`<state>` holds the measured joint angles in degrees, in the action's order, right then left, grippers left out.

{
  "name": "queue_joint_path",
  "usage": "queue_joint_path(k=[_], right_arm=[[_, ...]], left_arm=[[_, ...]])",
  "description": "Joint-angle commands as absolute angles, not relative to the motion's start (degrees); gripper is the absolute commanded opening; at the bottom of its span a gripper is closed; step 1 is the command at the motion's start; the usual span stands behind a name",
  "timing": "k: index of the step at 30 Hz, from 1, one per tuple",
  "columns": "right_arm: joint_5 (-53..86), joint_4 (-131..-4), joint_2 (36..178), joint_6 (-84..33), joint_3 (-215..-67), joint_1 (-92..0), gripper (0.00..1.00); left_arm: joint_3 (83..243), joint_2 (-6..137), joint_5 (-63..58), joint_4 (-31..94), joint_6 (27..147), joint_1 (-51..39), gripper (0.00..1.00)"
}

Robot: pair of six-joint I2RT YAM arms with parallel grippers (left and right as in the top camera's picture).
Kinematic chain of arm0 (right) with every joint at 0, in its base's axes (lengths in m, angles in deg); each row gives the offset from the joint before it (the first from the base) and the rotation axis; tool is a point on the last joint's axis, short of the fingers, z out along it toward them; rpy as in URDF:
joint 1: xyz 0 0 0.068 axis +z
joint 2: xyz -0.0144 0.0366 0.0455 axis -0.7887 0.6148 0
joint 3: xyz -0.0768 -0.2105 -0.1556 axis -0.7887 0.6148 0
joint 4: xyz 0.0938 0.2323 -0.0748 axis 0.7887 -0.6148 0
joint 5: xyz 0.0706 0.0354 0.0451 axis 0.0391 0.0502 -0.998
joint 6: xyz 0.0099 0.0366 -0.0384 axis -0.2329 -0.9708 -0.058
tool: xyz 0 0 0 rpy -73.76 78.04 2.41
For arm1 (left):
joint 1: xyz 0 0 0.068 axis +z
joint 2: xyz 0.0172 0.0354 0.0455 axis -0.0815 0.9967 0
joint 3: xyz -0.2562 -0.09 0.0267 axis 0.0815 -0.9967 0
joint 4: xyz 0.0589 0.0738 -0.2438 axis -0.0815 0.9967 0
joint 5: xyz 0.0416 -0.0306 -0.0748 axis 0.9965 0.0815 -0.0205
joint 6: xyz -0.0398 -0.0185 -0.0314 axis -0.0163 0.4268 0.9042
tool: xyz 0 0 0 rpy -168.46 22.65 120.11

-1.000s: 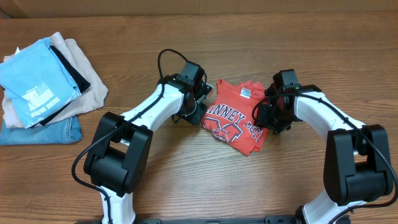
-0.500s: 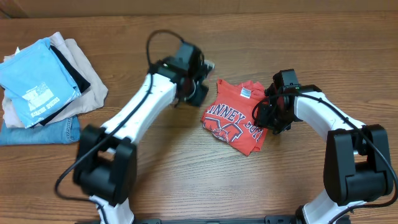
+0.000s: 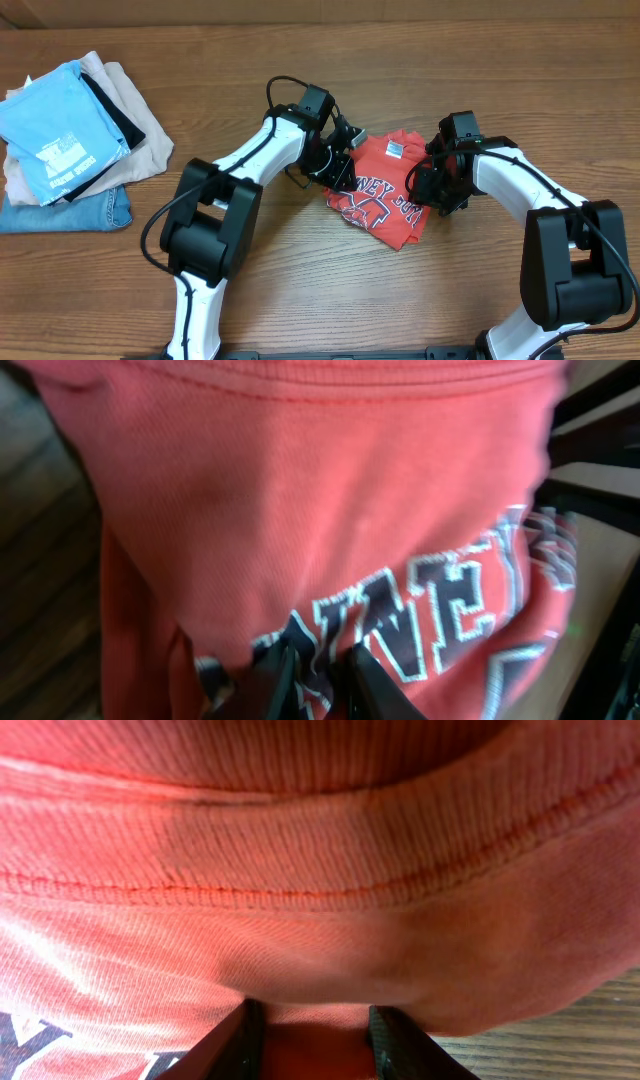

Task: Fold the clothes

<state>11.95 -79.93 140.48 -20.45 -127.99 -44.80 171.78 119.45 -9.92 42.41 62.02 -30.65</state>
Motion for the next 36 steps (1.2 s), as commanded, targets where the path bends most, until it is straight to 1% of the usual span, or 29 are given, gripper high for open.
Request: queue_joint_path(k=[1, 3, 7, 9, 12, 15, 20, 22, 24, 25, 26, 27, 29, 30, 32, 36], right_arm=[[21.0, -80.6, 143.0, -20.5, -126.2, -45.7, 0.40], [21.0, -80.6, 143.0, -20.5, -126.2, -45.7, 0.40], [21.0, -80.6, 143.0, -20.4, -126.2, -45.7, 0.40], [22.5, -80.3, 143.0, -20.4, -126.2, -45.7, 0.40], [24.9, -79.4, 143.0, -20.4, -126.2, -45.7, 0.40], [25.8, -76.6, 143.0, -19.5, -126.2, -45.7, 0.40], [25.9, -73.9, 143.0, -16.9, -126.9, -45.7, 0.41], [25.9, -74.0, 143.0, -15.8, -127.8, -45.7, 0.42], [26.6, -75.5, 142.9, -15.5, -130.0, -45.7, 0.43], [26.9, -77.7, 142.5, -15.6, -132.6, -45.7, 0.43], [26.9, -78.8, 142.2, -15.6, -134.0, -45.7, 0.43], [26.9, -79.9, 141.7, -15.7, -135.4, -45.7, 0.43], [26.9, -82.2, 140.2, -15.9, -139.0, -45.7, 0.44], [26.9, -82.9, 139.7, -15.9, -140.0, -45.7, 0.45], [26.9, -84.7, 137.9, -15.9, -142.6, -45.7, 0.46], [26.9, -86.2, 134.3, -15.9, -144.1, -45.7, 0.50]], left_arm=[[171.6, 121.6, -6.8, 41.5, 61.2, -29.6, 0.22], [171.6, 121.9, -4.3, 40.5, 62.5, -29.2, 0.25], [171.7, 121.9, 2.1, 39.7, 67.1, -28.6, 0.25], [171.7, 121.9, 2.3, 42.1, 70.0, -28.4, 0.23], [171.7, 121.9, 2.3, 48.0, 74.2, -28.8, 0.14], [171.6, 121.9, 2.4, 54.9, 76.1, -30.3, 0.10], [171.6, 118.7, 5.2, 56.8, 76.6, -31.8, 0.09], [171.6, 115.9, 5.7, 56.6, 76.8, -31.9, 0.09], [171.6, 111.0, 9.6, 55.5, 78.5, -31.7, 0.10], [171.6, 107.5, 13.6, 54.2, 79.3, -31.6, 0.12], [171.6, 105.8, 15.8, 53.0, 79.5, -31.6, 0.22], [171.6, 104.5, 17.4, 51.6, 79.6, -31.6, 0.45], [171.6, 103.0, 18.3, 48.0, 79.3, -31.5, 0.77], [171.6, 102.9, 18.0, 46.9, 79.0, -31.4, 0.81], [171.6, 103.6, 17.3, 44.7, 78.8, -30.9, 0.84], [171.6, 107.0, 8.5, 41.1, 74.7, -29.8, 0.85]])
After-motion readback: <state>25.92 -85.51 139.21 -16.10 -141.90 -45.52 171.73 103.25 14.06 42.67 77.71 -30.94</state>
